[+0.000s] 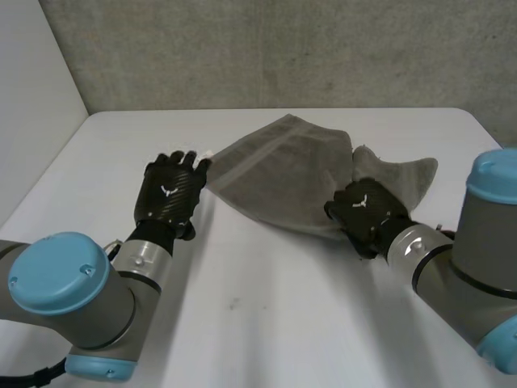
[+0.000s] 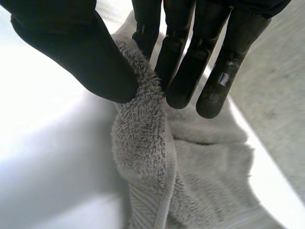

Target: Fold the laundry

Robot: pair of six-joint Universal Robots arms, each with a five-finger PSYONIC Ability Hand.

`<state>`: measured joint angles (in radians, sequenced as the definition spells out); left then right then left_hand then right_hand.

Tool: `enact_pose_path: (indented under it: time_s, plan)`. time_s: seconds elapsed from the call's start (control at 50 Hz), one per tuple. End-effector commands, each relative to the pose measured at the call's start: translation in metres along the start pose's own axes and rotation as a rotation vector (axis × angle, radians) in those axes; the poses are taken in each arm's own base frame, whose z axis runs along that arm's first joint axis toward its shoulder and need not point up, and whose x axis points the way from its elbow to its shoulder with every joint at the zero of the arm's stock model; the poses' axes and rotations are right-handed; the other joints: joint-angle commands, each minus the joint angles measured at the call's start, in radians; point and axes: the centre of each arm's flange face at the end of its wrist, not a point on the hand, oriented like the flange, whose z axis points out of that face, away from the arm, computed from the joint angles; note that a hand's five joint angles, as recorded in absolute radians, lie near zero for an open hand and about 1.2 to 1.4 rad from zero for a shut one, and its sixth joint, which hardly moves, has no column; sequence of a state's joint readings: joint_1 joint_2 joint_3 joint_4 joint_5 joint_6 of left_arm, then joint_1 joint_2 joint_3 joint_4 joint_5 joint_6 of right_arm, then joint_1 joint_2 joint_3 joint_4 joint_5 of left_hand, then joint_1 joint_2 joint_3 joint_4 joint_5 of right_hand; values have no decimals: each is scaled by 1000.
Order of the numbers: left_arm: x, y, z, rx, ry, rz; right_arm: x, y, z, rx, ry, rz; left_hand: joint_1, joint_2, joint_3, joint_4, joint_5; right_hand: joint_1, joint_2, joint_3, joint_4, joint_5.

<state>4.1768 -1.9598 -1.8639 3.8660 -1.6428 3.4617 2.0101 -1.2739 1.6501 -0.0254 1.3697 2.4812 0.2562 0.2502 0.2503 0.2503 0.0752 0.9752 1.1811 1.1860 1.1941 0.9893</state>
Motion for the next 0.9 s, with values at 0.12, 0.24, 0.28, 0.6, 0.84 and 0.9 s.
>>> enact_pose_path:
  time_s: [0.12,0.24,0.28,0.6,0.84,0.9]
  plan:
    - [22,-20,5,56,69,-138,26,-68,-51,209,122,-59,-49,-43,-43,-43,-42,421,215,210,202,232]
    - [43,-14,8,30,207,-213,29,-91,-78,266,136,-89,-37,-31,-31,-31,-30,421,215,210,202,232]
    - [47,-12,10,17,228,-239,28,-96,-83,276,133,-92,-34,-28,-28,-28,-27,421,215,210,202,232]
    - [65,24,35,-107,251,-378,21,-120,-122,336,119,-106,342,348,348,348,348,421,215,210,202,232]
    - [-21,-12,57,-11,-84,-325,46,-96,-111,232,186,-81,1140,1146,1146,1146,1147,421,215,210,202,232]
    - [-45,-41,44,48,-103,-250,64,-79,-96,167,220,-51,1140,1146,1146,1146,1147,421,215,210,202,232]
